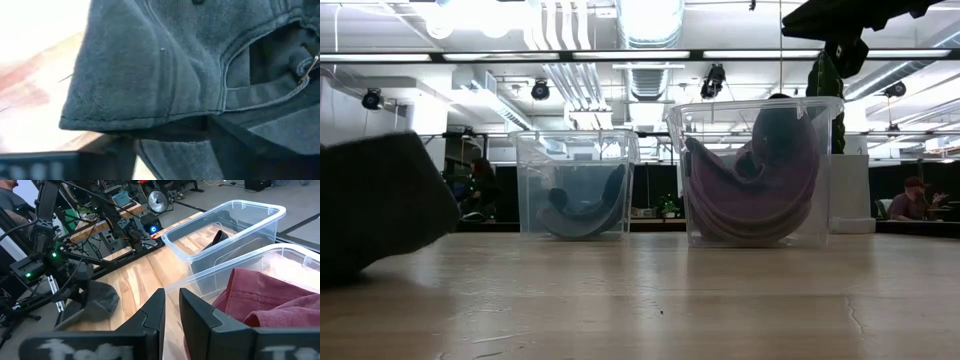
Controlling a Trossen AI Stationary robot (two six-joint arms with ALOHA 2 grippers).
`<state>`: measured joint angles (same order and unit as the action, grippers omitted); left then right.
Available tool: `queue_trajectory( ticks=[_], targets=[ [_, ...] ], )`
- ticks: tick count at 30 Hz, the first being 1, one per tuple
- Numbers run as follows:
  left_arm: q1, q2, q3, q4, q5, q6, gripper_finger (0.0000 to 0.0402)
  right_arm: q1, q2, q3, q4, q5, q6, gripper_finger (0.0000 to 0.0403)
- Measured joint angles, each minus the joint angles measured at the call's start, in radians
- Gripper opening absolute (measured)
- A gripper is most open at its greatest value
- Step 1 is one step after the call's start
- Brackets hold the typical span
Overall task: Pick & Place hat
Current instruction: Put the black cap into the left transparent bin
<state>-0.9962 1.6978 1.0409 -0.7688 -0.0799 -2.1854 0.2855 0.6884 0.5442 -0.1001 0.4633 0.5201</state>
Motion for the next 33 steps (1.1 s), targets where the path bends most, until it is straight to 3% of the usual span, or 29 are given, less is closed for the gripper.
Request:
queue_trajectory(
  ticks=[7,9,15,22,27,33],
  targets=[
    [0.008,0.02,0.0,0.002,-0.012,-0.023,0.0042,0.0,0.0,0.0,0.0,0.0,0.001,0.0052],
    [0.008,0.019,0.001,0.003,-0.032,-0.026,0.0017,0.0,0.0,0.0,0.0,0.0,0.002,0.0052],
    [0.019,-0.01,-0.001,-0.001,-0.106,-0.025,0.0012,0.0,0.0,0.0,0.0,0.0,0.003,0.0052],
    [0.04,-0.149,-0.003,-0.061,-0.284,-0.021,0.0011,0.0,0.0,0.0,0.0,0.0,0.003,0.0052],
    [0.064,-0.284,0.005,-0.106,-0.455,0.023,0.0011,0.0,0.0,0.0,0.0,0.0,0.003,0.0052],
    [0.1,-0.437,0.006,-0.074,-0.757,0.164,0.0011,0.0,0.0,0.0,-0.001,0.0,0.002,0.0052]
  ],
)
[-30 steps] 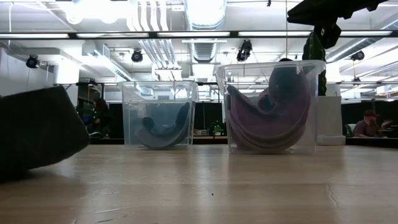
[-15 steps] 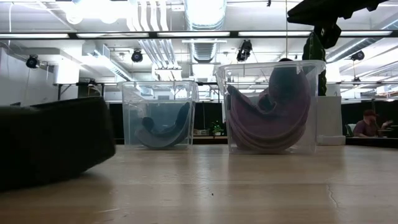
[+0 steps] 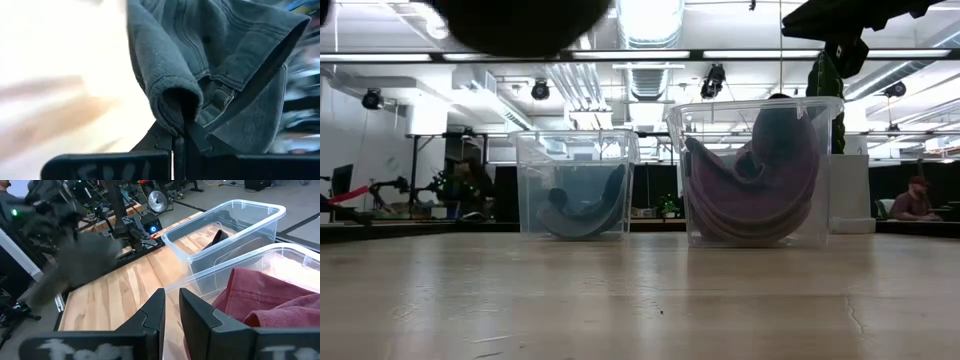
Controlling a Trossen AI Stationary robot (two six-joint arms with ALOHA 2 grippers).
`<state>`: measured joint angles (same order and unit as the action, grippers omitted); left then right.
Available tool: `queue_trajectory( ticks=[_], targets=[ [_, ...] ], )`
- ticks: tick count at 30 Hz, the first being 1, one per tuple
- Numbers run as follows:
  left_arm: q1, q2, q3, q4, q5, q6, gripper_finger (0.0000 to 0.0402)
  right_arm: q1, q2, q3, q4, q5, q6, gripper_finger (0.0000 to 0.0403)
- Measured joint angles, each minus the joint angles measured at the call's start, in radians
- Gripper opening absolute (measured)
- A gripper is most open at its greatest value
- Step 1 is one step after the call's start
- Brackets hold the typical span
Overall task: Pick & Place hat
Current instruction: Put the black cap into the left transparent bin
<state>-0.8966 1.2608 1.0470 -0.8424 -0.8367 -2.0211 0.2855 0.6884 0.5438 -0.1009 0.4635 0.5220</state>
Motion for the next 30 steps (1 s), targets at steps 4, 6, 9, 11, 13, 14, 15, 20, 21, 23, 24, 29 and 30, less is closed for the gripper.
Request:
queue_trajectory(
  ticks=[4,6,9,11,13,14,15,20,21,23,24,29,30],
  targets=[
    [0.0,-0.09,-0.003,0.108,-0.203,0.223,0.0011,0.0,0.0,0.0,-0.001,0.0,-0.002,0.0052],
    [0.0,-0.13,-0.003,0.183,-0.262,0.361,0.0011,0.0,0.0,0.0,-0.002,0.0,-0.002,0.0052],
    [0.0,-0.18,-0.004,0.321,-0.313,0.586,0.0011,0.0,0.0,0.0,-0.009,0.0,-0.003,0.0052],
    [0.0,-0.205,-0.004,0.439,-0.329,0.74,0.0011,0.0,0.0,0.0,-0.016,0.0,-0.003,0.0052],
    [0.0,-0.221,-0.005,0.576,-0.329,0.91,0.0011,0.0,0.0,0.0,-0.028,0.0,-0.003,0.0052],
    [0.0,-0.227,-0.005,0.648,-0.325,1.001,0.0011,0.0,0.0,0.0,-0.034,0.0,-0.003,0.0052],
    [0.0,-0.231,-0.006,0.727,-0.316,1.095,0.0011,0.0,0.0,0.0,-0.038,0.0,-0.003,0.0052],
    [0.005,-0.227,-0.006,1.231,-0.181,1.589,0.0011,0.0,0.0,0.0,-0.049,0.001,-0.003,0.0052],
    [0.008,-0.221,-0.006,1.33,-0.136,1.69,0.0011,0.0,0.0,0.0,-0.05,0.001,-0.003,0.0052],
    [0.012,-0.211,-0.006,1.471,-0.039,1.847,0.0011,0.0,0.0,0.0,-0.05,0.001,-0.003,0.0052],
    [0.016,-0.208,-0.006,1.505,-0.002,1.889,0.0011,0.0,0.0,0.0,-0.05,0.001,-0.003,0.0052],
    [0.047,-0.197,-0.006,1.513,0.024,1.893,0.0011,0.0,0.0,0.0,-0.05,0.001,-0.003,0.0052],
    [0.061,-0.193,-0.006,1.514,0.024,1.885,0.0011,0.0,0.0,0.0,-0.05,0.001,-0.003,0.0052]
  ],
)
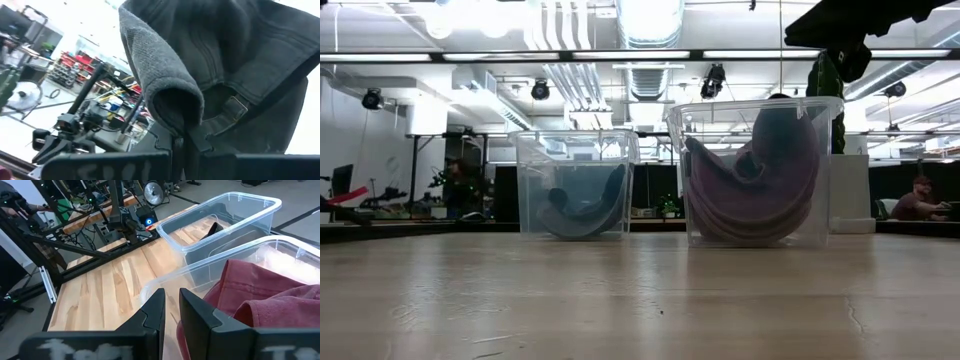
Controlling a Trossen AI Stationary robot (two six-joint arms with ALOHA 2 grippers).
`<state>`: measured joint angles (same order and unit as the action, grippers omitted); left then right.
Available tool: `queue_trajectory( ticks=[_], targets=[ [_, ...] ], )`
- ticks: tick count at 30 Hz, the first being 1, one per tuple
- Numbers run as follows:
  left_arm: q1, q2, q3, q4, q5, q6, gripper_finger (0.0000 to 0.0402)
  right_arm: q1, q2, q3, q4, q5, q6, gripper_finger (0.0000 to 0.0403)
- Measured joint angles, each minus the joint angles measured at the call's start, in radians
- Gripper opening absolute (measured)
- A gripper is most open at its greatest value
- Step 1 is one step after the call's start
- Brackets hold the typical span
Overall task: Pick & Place hat
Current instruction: Put the black cap into the left transparent bin
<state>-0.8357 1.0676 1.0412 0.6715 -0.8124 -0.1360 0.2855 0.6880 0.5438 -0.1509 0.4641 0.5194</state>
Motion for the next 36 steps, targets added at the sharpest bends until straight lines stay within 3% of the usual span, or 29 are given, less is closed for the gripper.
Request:
queue_trajectory(
  ticks=[4,13,18,22,26,31,36],
  targets=[
    [0.069,0.016,0.0,0.0,-0.026,-0.047,0.0011,0.0,0.0,0.0,0.0,0.0,0.001,0.0052],
    [0.287,0.029,-0.001,-0.086,-0.371,-0.077,0.0011,0.0,0.0,0.0,0.0,0.0,0.005,0.0052],
    [0.436,0.025,-0.001,-0.195,-0.381,-0.057,0.0011,0.0,0.0,0.0,0.001,0.0,0.005,0.0052],
    [0.554,0.024,0.025,-0.404,-0.38,-0.103,0.0011,0.0,0.0,0.0,0.0,0.002,0.033,0.0052],
    [0.67,0.026,0.081,-0.721,-0.32,-0.261,0.0011,0.0,0.0,0.0,-0.001,0.003,0.05,0.0052],
    [0.853,0.05,0.165,-1.121,-0.136,-0.542,0.0011,0.0,0.0,0.0,-0.002,0.002,0.052,0.0052],
    [1.057,0.089,0.182,-1.242,0.164,-0.63,0.0011,0.0,0.0,0.0,-0.004,0.002,0.055,0.0052]
  ],
)
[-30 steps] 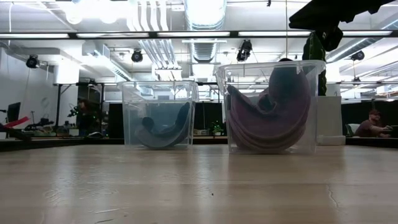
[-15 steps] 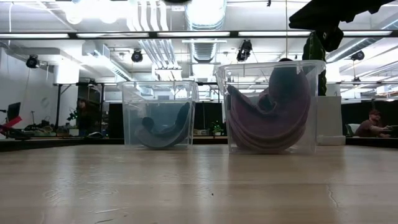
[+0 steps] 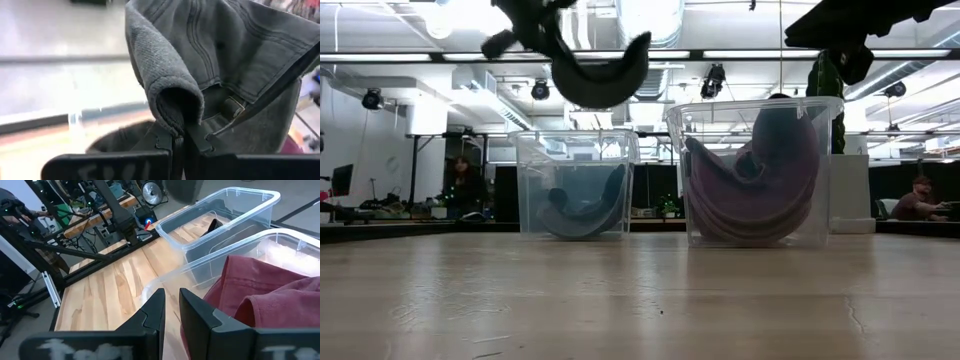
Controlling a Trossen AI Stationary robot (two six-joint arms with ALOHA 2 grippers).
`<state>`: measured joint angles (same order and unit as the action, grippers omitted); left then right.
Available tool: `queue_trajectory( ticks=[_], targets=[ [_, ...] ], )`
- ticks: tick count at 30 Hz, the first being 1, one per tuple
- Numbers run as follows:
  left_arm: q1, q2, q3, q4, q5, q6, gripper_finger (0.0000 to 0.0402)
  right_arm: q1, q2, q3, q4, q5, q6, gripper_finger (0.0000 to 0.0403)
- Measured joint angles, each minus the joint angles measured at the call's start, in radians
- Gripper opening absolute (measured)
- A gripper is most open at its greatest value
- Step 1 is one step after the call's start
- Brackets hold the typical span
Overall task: Pick & Place hat
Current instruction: Put the black cap into the left transparent bin
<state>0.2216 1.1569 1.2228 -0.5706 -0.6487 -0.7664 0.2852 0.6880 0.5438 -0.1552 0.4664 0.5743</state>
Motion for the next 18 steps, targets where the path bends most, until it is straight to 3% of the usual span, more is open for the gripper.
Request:
queue_trajectory(
  ticks=[4,6,12,18],
  targets=[
    [0.131,0.057,0.0,-0.025,0.228,-0.017,0.0011,0.0,0.0,0.0,-0.021,0.0,0.004,0.0052],
    [0.176,0.085,0.0,-0.056,0.287,-0.018,0.0011,0.0,0.0,0.0,-0.031,0.001,0.009,0.0052],
    [0.242,0.135,0.0,-0.218,0.366,-0.054,0.0011,0.0,0.0,0.0,-0.032,0.002,0.01,0.0052],
    [0.255,0.154,0.0,-0.191,0.403,-0.059,0.0011,0.0,0.0,0.0,-0.039,0.005,0.01,0.0052]
  ],
)
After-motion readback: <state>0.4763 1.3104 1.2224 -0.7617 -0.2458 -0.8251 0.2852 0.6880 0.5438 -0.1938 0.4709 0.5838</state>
